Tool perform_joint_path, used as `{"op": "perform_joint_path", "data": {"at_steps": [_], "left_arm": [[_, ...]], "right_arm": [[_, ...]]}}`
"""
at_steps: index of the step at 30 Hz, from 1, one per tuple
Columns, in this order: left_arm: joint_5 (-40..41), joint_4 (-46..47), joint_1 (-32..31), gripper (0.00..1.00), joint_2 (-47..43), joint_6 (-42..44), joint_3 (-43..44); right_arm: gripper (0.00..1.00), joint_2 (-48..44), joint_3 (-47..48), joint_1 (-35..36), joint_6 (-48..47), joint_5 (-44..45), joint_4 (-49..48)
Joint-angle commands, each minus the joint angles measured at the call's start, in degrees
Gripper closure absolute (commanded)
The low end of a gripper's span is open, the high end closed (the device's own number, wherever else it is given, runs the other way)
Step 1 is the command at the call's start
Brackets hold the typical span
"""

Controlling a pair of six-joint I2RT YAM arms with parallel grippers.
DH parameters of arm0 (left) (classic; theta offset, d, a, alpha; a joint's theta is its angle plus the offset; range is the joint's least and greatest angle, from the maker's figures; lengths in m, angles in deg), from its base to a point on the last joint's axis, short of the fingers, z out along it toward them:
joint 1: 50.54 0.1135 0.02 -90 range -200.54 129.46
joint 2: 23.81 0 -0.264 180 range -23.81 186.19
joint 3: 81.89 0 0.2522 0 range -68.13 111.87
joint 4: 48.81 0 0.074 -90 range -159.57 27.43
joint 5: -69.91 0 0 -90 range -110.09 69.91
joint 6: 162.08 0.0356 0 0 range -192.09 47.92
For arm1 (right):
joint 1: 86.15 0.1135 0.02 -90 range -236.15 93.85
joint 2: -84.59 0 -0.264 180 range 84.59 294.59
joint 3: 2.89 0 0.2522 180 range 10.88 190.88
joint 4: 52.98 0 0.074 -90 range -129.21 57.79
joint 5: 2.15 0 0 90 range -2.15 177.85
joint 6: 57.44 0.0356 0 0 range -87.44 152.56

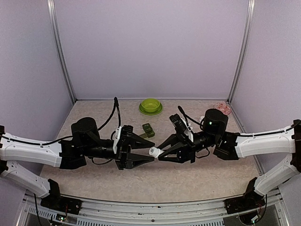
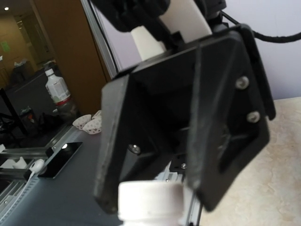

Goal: Sort the pills into containers
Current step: Unscrew the lid of the pill bottle from the pill bottle.

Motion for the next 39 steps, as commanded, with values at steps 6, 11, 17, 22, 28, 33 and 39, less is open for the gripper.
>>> {"op": "perform_joint_path", "data": {"at_steps": [6,11,17,22,28,33,39], "left_arm": [[1.2,1.4,-0.4,0.65,0.5,-0.3,0.8],[2.1,1.9,-0.4,0.75,0.6,-1.1,0.7],[7.3,3.7,-0.4,0.79,2.2,-6.8,1.3],[14.3,6.6,-0.4,0.77,6.3,-20.0,2.8],[16.7,9.2,-0.6,0.73,9.8,-31.3,3.8],[18.4,9.7,-0.6,0.51,9.3,-31.4,3.7],[18.0,11.1,0.7,0.1,8.0,-28.3,3.9]], "right_arm": [[0.79,0.6,1.9,0.3,-0.3,-0.2,-0.3],[0.79,-0.2,1.8,0.2,-1.5,1.6,1.1],[0.8,-2.8,2.2,0.2,-7.5,9.3,8.5],[0.8,-5.6,1.8,0.3,-12.3,21.0,12.5],[0.8,-9.5,-0.9,0.3,-14.2,32.5,11.3],[0.8,-11.1,-2.1,0.4,-15.1,33.3,10.6],[0.81,-9.3,-1.8,1.5,-13.9,30.5,9.4]]}}
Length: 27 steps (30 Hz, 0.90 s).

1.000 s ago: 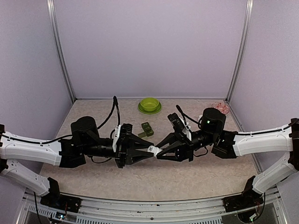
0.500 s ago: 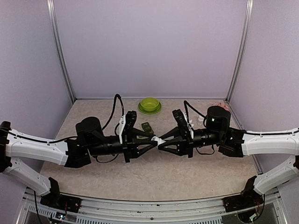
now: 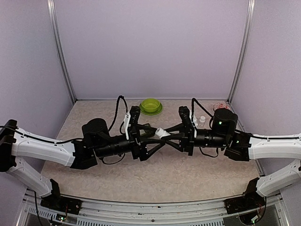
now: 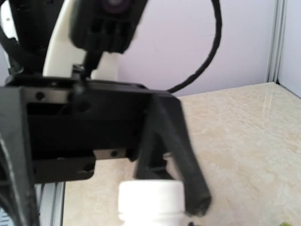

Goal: Sort the pills into containers
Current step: Unscrew the lid of the pill bottle from the pill bottle.

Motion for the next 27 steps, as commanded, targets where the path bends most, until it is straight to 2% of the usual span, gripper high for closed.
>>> {"op": "perform_joint_path", "data": {"at_steps": [1,8,17,27], "left_arm": [[-1.0,3.2,1.4,0.03,-1.3,1.2,1.2],[-9.9,11.2,4.7,0.01,-0.1,-0.2,-0.3],[-21.1,19.6,5.1,0.01,3.9,-4.0,-0.9],[-23.6,23.4,6.0,0.01,5.6,-6.9,-1.6]], "right_arm": [[0.81,1.0,0.0,1.6,0.6,-0.2,-3.1],[0.83,4.2,0.4,4.0,3.1,0.0,-7.5],[0.84,8.0,0.3,4.6,7.7,1.2,-14.6],[0.84,9.6,-0.2,4.8,10.6,5.6,-16.1]]}}
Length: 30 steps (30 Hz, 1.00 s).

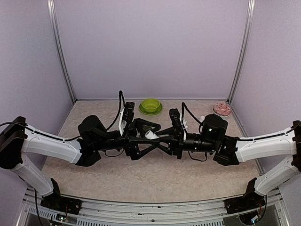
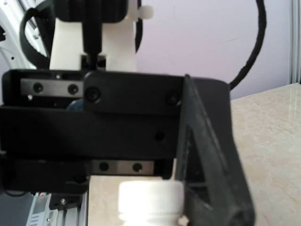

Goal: Sort the pills into containers
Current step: Unscrew the lid of the pill bottle from the pill bottle.

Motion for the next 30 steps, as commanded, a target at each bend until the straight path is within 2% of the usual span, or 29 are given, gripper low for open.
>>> {"op": "perform_joint_path", "data": {"at_steps": [1,13,30], "left_arm": [[-1.8,3.6,0.4,0.01,0.0,-1.3,-1.1],[-0.7,1.3,0.7,0.01,-1.7,0.2,-2.5],[2.8,-1.2,1.6,0.01,-4.1,1.6,-4.2]], "right_arm": [[0.84,0.0,-0.6,0.5,1.9,4.1,-2.3],[0.85,-5.8,-3.8,0.5,0.9,16.7,0.1],[0.86,-10.0,-4.2,0.5,-4.2,14.6,1.6]]}}
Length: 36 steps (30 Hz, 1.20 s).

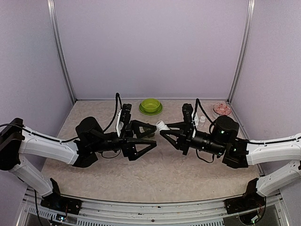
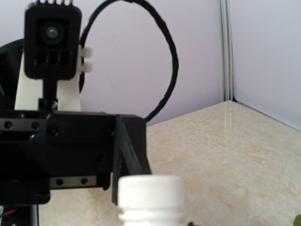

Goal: Sort the pills into containers
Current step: Unscrew the lid of the pill bottle from the pill bottle.

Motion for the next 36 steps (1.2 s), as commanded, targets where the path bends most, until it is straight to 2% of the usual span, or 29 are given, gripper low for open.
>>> {"op": "perform_joint_path", "data": {"at_steps": [1,8,13,29,36], "left_arm": [[1.4,0.3,0.8,0.01,-2.3,0.9,-1.6],[1.1,-1.0,1.9,0.01,-2.0,1.5,0.5],[-0.8,-0.5,1.7,0.01,0.3,0.8,2.4],[-1.0,1.1,0.2,0.1,3.1,1.0,2.7],[0.9,1.4,0.2,0.1,2.5,1.5,1.8]], "right_arm": [[0.86,-1.7,-0.4,-0.2,-2.0,-1.5,-0.1],[0.87,4.1,2.4,0.0,-0.7,-10.6,-1.2],[0.88,7.7,3.9,0.7,0.4,-12.6,-2.8],[0.88,10.3,3.3,1.0,2.1,-9.3,-5.6],[0.88,10.3,2.9,1.0,2.2,-10.9,-5.5]]}}
